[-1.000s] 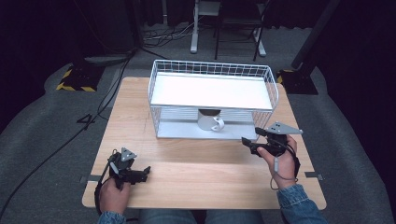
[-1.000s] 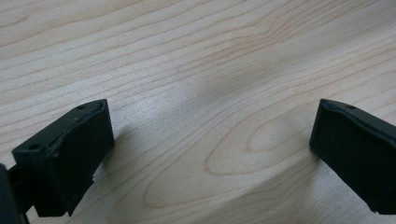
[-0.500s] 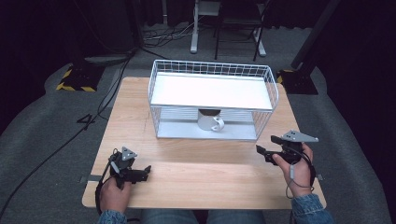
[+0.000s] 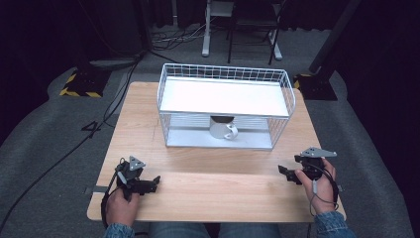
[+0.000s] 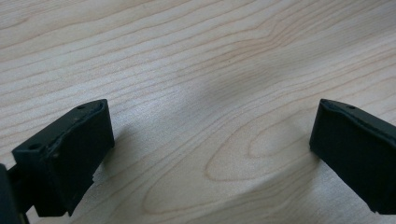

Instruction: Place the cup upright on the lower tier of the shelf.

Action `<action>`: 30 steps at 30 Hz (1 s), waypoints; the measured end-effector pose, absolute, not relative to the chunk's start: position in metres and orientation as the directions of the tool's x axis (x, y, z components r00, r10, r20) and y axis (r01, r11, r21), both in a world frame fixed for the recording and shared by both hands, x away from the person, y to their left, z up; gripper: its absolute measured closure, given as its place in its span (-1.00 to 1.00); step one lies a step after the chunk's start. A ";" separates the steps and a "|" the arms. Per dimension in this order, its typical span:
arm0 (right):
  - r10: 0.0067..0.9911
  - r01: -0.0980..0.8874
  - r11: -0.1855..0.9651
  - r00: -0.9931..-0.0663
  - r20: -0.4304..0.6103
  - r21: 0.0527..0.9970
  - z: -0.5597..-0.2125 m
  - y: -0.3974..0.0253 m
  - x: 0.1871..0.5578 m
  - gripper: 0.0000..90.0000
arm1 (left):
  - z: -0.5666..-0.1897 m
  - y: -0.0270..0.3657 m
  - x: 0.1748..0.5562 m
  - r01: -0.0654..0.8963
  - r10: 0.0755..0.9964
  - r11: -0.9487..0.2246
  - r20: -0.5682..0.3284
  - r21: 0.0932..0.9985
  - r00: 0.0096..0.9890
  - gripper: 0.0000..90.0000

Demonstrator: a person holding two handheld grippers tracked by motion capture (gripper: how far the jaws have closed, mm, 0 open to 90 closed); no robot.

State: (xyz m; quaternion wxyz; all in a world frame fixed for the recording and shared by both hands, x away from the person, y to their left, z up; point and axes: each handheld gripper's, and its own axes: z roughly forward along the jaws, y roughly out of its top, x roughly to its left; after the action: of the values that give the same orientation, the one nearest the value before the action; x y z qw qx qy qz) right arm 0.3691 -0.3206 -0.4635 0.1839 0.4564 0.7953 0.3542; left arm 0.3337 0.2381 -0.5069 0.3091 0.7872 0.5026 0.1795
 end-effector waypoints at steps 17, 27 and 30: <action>0.873 0.643 0.327 -0.486 0.038 0.693 -0.496 -0.336 0.357 -0.62 | -0.507 0.238 0.334 0.680 0.902 -0.304 -0.028 0.667 0.430 -1.00; 0.876 0.590 0.332 -0.482 -0.009 0.736 -0.505 -0.334 0.349 -0.67 | -0.507 0.238 0.334 0.680 0.902 -0.304 -0.028 0.667 0.430 -1.00; 0.875 0.588 0.335 -0.484 -0.012 0.737 -0.505 -0.333 0.348 -0.68 | -0.507 0.238 0.334 0.681 0.902 -0.304 -0.029 0.666 0.431 -1.00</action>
State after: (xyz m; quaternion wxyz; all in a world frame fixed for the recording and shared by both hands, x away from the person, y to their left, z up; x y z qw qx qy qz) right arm 0.3479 -0.3334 -0.5051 0.2093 0.4631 0.7897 0.3437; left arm 0.3336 0.2381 -0.5069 0.3090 0.7875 0.5023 0.1789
